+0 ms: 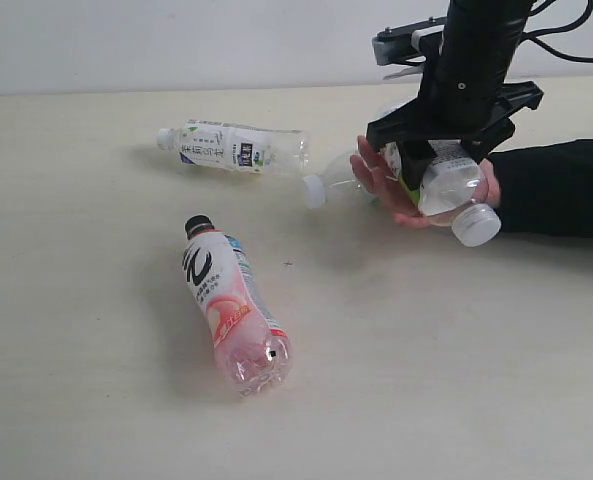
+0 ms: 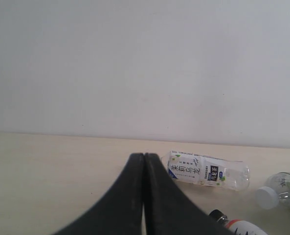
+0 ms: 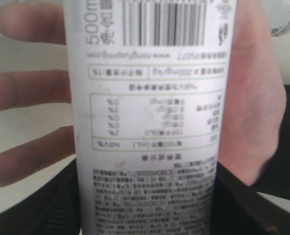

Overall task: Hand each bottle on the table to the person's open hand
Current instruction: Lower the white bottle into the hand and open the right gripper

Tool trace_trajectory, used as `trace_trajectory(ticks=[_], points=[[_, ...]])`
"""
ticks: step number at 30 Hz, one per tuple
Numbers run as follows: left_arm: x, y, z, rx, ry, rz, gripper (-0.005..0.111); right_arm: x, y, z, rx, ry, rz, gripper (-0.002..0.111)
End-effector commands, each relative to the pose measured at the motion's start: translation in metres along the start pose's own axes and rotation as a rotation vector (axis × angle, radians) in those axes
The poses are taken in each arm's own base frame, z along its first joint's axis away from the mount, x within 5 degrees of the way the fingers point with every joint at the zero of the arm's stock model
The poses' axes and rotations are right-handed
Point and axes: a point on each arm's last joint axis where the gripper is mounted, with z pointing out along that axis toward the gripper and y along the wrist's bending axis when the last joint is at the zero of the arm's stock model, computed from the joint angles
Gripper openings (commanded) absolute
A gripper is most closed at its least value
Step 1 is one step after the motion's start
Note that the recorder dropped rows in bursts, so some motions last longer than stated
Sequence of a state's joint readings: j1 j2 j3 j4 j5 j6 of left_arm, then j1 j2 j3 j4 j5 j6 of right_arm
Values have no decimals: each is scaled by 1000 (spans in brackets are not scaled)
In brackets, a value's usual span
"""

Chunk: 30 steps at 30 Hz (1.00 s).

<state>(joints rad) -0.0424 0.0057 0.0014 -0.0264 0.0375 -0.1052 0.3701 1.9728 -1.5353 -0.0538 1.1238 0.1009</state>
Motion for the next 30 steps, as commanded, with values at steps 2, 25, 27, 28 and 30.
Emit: trace_trajectory(ticks=[2, 25, 27, 28, 30], points=[[-1, 0, -1, -1, -10, -6, 0, -1, -2, -3, -2, -3, 11, 51], [-1, 0, -1, -1, -10, -6, 0, -3, -3, -16, 5, -48, -37, 92], [-1, 0, -1, -1, -10, -6, 0, -2, -4, -32, 5, -62, -43, 92], [-1, 0, -1, -1, -10, -6, 0, -1, -4, -41, 5, -73, -42, 92], [-1, 0, -1, -1, -10, -6, 0, 5, -6, -58, 6, -82, -39, 90]])
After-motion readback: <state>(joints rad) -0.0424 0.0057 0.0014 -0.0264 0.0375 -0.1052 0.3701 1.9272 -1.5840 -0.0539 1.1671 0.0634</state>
